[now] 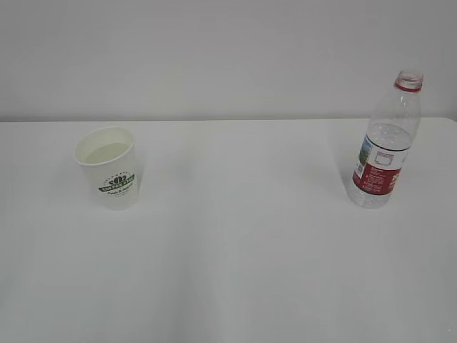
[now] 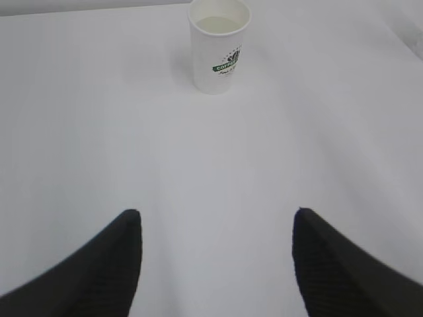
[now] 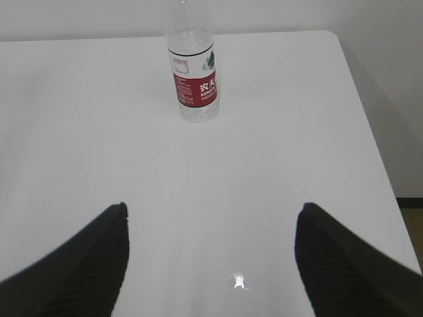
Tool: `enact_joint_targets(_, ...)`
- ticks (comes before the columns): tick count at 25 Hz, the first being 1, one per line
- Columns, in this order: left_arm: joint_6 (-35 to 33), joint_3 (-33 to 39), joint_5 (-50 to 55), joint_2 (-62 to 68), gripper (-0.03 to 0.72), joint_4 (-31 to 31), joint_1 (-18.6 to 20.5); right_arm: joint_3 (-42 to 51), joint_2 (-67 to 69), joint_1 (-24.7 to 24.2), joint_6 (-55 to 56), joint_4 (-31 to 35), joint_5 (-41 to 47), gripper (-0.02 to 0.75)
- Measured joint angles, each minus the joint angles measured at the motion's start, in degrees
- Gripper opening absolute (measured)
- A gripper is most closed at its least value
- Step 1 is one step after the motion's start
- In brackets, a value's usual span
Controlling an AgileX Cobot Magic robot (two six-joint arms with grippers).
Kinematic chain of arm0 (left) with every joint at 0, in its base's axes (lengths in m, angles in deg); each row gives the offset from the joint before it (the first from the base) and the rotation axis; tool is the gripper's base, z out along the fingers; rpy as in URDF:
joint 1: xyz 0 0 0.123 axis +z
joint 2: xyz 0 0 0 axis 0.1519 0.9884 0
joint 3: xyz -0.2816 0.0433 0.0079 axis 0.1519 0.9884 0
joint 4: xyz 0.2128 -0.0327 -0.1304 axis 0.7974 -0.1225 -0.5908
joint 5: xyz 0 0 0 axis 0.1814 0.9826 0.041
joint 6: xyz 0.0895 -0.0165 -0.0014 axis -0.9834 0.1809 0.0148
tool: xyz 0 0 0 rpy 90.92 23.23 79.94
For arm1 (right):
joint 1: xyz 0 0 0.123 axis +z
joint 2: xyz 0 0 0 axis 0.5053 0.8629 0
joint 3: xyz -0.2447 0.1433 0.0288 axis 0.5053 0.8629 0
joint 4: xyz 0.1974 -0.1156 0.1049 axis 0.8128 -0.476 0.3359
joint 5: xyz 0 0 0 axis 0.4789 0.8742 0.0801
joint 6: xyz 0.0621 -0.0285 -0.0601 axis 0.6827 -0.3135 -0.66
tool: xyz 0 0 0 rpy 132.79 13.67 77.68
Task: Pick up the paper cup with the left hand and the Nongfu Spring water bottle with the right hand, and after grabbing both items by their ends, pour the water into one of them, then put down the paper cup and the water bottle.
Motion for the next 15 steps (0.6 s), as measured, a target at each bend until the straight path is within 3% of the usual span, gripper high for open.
enact_joint_targets(15, 0.0, 0.72, -0.86, 0.0, 0.516, 0.0, 0.0, 4.31, 0.0, 0.0, -0.1, 0.4, -0.88, 0.588)
